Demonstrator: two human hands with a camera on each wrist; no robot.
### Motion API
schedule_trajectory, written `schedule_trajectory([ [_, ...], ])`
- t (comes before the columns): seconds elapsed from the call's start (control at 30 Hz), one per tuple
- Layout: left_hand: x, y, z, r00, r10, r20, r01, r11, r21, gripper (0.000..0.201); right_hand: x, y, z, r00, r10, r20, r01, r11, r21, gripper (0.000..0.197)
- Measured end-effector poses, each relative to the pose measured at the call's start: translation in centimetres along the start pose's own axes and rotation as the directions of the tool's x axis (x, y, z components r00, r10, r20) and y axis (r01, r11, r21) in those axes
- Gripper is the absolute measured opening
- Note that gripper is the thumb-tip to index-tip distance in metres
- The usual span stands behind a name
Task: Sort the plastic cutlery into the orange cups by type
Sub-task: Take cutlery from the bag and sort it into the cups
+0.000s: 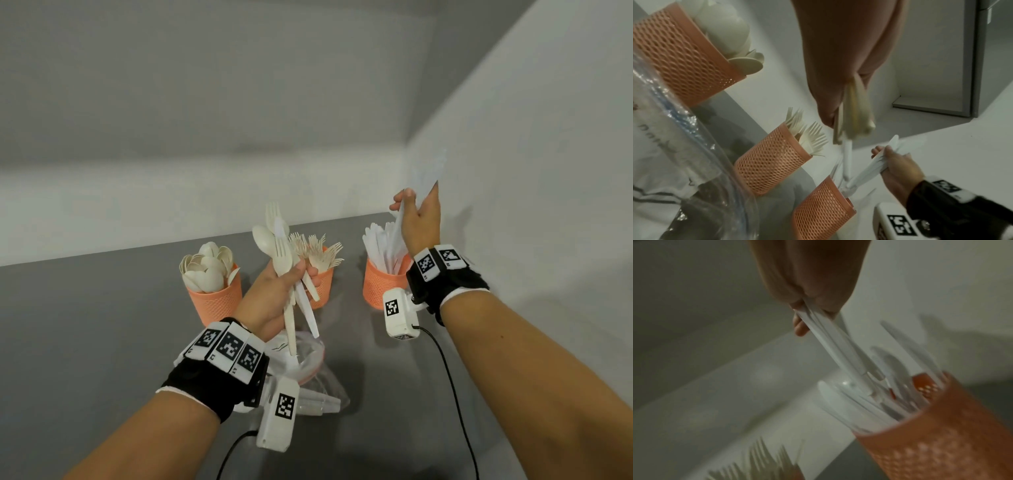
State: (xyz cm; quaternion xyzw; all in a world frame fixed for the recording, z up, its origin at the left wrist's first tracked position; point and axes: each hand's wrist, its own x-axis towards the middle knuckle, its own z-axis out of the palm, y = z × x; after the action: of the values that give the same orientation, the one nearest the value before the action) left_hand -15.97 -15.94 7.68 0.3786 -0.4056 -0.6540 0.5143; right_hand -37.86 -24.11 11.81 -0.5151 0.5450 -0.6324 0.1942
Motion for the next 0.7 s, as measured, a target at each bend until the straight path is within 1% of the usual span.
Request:
schedule_trajectory([
  [0.17,-0.2,0.3,0.2,0.998,-0.050,0.043,0.049,0.999,0.023,0.014,-0.2,4.3,1.0,0.988,0.155,0.010,-0.153,0.985,-0.075,0.041],
  [0.23,-0.7,0.5,0.4,0.994,-0.073,0.084,0.075,0.997,-0.026,0.014,-0.7,5.7,1.2,0.983,0.183,0.025,-0.180,0.980,-0.087,0.040],
  [0.3,-1.1,0.7,0.6,0.986,-0.081,0.143,0.090,0.994,-0.054,0.014,-1.1,6.5,1.3,0.975,0.204,0.086,-0.191,0.972,-0.138,0.037],
  [0.33,-1.2,0.7,0.7,0.984,-0.077,0.162,0.084,0.996,-0.042,0.017,-1.2,6.7,1.3,0.974,0.198,0.110,-0.177,0.968,-0.176,0.036],
  [0.37,-1.3,0.7,0.7,0.982,-0.068,0.174,0.073,0.997,-0.021,0.020,-1.2,6.6,1.2,0.979,0.172,0.110,-0.147,0.967,-0.206,0.035],
  [0.43,-1.3,0.6,0.7,0.982,-0.049,0.181,0.051,0.999,-0.006,0.023,-1.0,5.9,1.1,0.997,0.037,0.063,-0.018,0.961,-0.275,0.035],
  [0.5,-1.2,0.6,0.7,0.981,-0.037,0.189,0.040,0.999,-0.011,0.024,-1.0,4.1,1.0,0.991,-0.124,0.049,0.133,0.932,-0.338,0.039],
  [0.53,-1.2,0.6,0.8,0.979,-0.033,0.201,0.037,0.999,-0.017,0.025,-1.1,3.1,1.2,0.981,-0.186,0.059,0.195,0.928,-0.316,0.035],
  [0.57,-1.1,0.5,0.8,0.977,-0.032,0.212,0.039,0.999,-0.030,0.025,-1.4,1.9,1.4,0.972,-0.221,0.084,0.235,0.939,-0.250,0.027],
  [0.6,-1.1,0.5,0.9,0.975,-0.033,0.218,0.044,0.998,-0.043,0.024,-2.0,0.6,1.7,0.966,-0.217,0.137,0.237,0.959,-0.153,0.019],
  [0.63,-1.0,0.3,1.0,0.976,-0.033,0.216,0.043,0.998,-0.041,0.023,-2.7,-0.8,2.1,0.955,-0.189,0.229,0.207,0.977,-0.057,0.013],
  [0.67,-0.9,0.1,1.0,0.978,-0.032,0.205,0.036,0.999,-0.016,0.021,-3.5,-2.0,2.5,0.926,-0.158,0.343,0.166,0.986,0.004,0.011],
  [0.7,-0.8,-0.1,1.0,0.982,-0.034,0.188,0.030,0.999,0.023,0.019,-4.3,-3.0,2.9,0.883,-0.133,0.450,0.140,0.990,0.018,0.011],
])
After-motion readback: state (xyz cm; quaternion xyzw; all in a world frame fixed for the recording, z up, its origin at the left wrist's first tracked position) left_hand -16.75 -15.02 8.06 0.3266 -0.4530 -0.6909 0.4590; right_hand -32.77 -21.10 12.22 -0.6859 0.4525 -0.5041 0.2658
